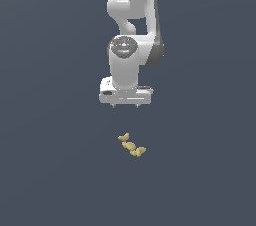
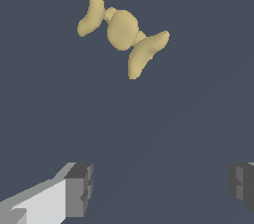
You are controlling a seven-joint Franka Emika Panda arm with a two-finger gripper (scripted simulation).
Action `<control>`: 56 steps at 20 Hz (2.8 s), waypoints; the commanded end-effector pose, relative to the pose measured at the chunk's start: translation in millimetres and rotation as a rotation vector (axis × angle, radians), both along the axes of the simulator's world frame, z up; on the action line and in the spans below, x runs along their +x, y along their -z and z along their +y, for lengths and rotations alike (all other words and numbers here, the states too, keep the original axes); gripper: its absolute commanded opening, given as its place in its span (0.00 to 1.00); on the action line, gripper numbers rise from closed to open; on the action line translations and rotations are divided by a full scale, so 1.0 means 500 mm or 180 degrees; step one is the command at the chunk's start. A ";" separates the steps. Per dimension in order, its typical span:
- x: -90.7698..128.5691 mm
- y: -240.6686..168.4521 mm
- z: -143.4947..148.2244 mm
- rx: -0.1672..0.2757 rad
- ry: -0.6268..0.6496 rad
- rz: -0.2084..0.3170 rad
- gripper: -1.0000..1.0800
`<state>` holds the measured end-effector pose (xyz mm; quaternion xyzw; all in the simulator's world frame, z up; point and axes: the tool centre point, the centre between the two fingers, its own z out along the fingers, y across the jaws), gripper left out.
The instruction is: Pick up the object and move it to a goal position.
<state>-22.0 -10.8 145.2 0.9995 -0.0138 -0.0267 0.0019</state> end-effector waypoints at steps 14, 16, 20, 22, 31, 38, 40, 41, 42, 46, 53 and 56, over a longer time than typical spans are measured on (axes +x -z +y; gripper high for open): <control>0.024 -0.019 -0.005 -0.0044 -0.0102 -0.0090 0.96; 0.027 -0.018 -0.004 -0.0044 -0.0133 -0.0092 0.96; 0.039 -0.013 -0.001 -0.0044 -0.0254 -0.0092 0.96; 0.048 -0.010 0.001 -0.0043 -0.0343 -0.0093 0.96; 0.106 0.016 0.019 -0.0029 -0.0971 -0.0097 0.96; 0.165 0.048 0.036 0.0002 -0.1630 -0.0107 0.96; 0.181 0.057 0.041 0.0014 -0.1816 -0.0112 0.96; 0.188 0.062 0.043 0.0020 -0.1906 -0.0115 0.96; 0.195 0.066 0.045 0.0026 -0.1993 -0.0118 0.96; 0.219 0.083 0.052 0.0047 -0.2287 -0.0130 0.96; 0.246 0.102 0.058 0.0073 -0.2618 -0.0149 0.96; 0.251 0.106 0.059 0.0079 -0.2691 -0.0153 0.96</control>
